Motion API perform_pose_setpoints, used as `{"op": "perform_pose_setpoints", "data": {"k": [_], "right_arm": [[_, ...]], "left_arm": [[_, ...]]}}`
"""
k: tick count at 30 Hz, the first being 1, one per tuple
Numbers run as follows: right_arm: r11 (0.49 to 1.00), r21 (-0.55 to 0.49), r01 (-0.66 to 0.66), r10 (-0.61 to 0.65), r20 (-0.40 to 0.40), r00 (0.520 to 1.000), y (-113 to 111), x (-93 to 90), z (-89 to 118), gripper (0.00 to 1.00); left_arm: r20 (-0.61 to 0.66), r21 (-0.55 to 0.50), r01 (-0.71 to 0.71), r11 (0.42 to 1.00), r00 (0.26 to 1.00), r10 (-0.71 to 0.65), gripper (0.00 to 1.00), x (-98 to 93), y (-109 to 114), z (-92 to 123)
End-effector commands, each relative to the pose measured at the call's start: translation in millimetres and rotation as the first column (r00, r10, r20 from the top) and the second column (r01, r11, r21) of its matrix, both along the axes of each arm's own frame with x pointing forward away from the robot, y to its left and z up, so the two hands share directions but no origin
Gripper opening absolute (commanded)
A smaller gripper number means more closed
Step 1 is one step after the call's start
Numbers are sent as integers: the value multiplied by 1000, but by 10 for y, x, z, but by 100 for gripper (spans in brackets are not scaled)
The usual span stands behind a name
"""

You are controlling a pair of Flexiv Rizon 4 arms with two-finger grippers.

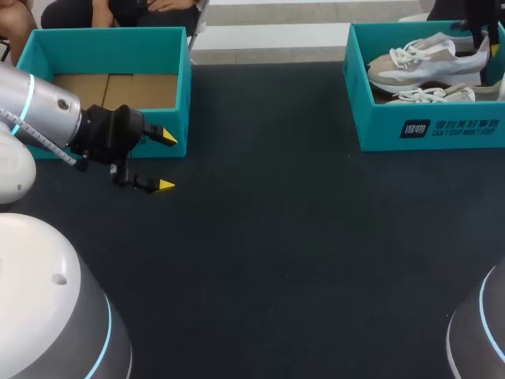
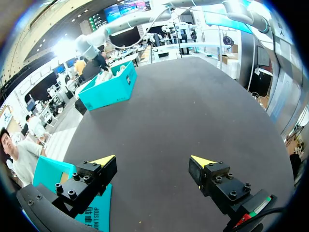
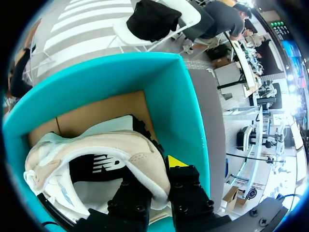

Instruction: Take the shoe out of the shoebox, open the shoe tongue, remove and reinsert the insole, then place the shoe into the shoebox

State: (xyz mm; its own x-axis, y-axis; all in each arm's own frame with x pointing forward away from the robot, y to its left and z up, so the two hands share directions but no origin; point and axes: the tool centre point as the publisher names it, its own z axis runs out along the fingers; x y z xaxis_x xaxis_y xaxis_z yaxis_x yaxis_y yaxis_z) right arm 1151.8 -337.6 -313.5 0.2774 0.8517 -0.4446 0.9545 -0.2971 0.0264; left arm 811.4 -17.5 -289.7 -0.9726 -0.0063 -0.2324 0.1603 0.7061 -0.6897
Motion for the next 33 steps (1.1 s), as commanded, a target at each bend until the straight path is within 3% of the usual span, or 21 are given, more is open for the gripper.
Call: {"op": "perform_pose_setpoints", "data": {"k": [1,15,17,18,25,33], "right_arm": [[1000,2,6,-6,-20,1000,-2,142,-152,0],[999,7,31,-31,-33,999,37,204,-316,0],[999,7,35,-35,-33,999,33,205,-325,29],[999,8,36,-36,-34,999,35,206,-328,36],[999,11,53,-53,-18,998,56,219,-299,38],[999,35,11,-13,33,999,223,25,97,46]], "left_arm": [[0,4,-1,1000,1000,1,100,-7,-4,0],[0,4,-1,1000,1000,1,100,-7,-4,0],[0,4,-1,1000,1000,1,100,-7,-4,0],[0,4,-1,1000,1000,1,100,-7,-4,0],[0,4,-1,1000,1000,1,100,-7,-4,0],[0,4,-1,1000,1000,1,100,-7,-4,0]]}}
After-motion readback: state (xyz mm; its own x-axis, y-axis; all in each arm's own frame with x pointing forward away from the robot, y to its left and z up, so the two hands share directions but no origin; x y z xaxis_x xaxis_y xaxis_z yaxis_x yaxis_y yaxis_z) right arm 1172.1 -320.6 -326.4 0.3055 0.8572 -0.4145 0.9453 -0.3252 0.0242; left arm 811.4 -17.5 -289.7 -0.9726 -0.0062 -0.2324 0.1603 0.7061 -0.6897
